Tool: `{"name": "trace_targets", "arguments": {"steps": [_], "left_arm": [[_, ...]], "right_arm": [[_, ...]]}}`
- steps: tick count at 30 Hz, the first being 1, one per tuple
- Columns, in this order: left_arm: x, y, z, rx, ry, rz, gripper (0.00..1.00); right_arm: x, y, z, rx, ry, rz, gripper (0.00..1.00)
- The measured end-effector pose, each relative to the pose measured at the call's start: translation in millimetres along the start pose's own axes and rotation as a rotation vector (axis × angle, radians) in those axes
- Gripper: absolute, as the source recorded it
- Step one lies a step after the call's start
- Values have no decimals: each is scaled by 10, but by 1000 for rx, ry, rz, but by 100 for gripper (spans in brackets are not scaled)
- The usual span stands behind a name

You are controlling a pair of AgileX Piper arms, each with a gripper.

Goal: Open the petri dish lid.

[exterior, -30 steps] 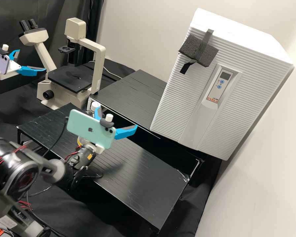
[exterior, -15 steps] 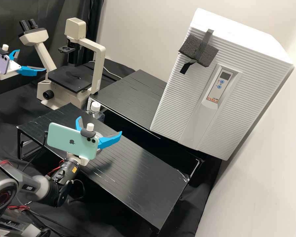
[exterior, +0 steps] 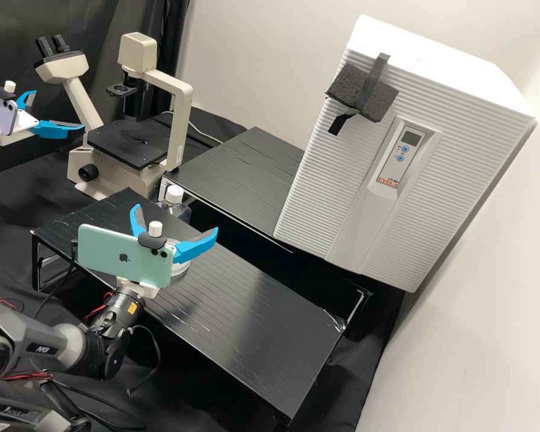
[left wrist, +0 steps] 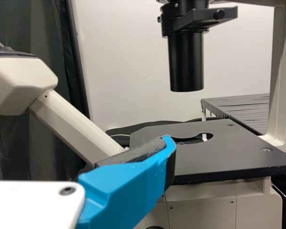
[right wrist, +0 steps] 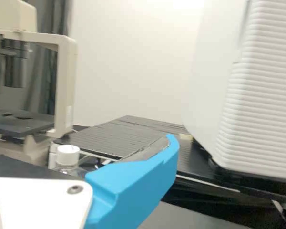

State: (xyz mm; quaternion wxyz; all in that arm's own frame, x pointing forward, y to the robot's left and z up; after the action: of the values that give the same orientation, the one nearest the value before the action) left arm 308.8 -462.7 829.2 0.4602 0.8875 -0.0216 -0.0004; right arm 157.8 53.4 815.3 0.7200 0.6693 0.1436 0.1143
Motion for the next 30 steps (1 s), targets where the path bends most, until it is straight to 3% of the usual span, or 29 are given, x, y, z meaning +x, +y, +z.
{"name": "trace_targets", "arguments": {"steps": [23, 30], "left_arm": [[0, 0, 0, 0, 0, 0, 100], [0, 0, 0, 0, 0, 0, 100]], "right_arm": [[18, -147, 118, -25, -15, -149, 100], [27, -188, 167, -13, -35, -179, 100]]}}
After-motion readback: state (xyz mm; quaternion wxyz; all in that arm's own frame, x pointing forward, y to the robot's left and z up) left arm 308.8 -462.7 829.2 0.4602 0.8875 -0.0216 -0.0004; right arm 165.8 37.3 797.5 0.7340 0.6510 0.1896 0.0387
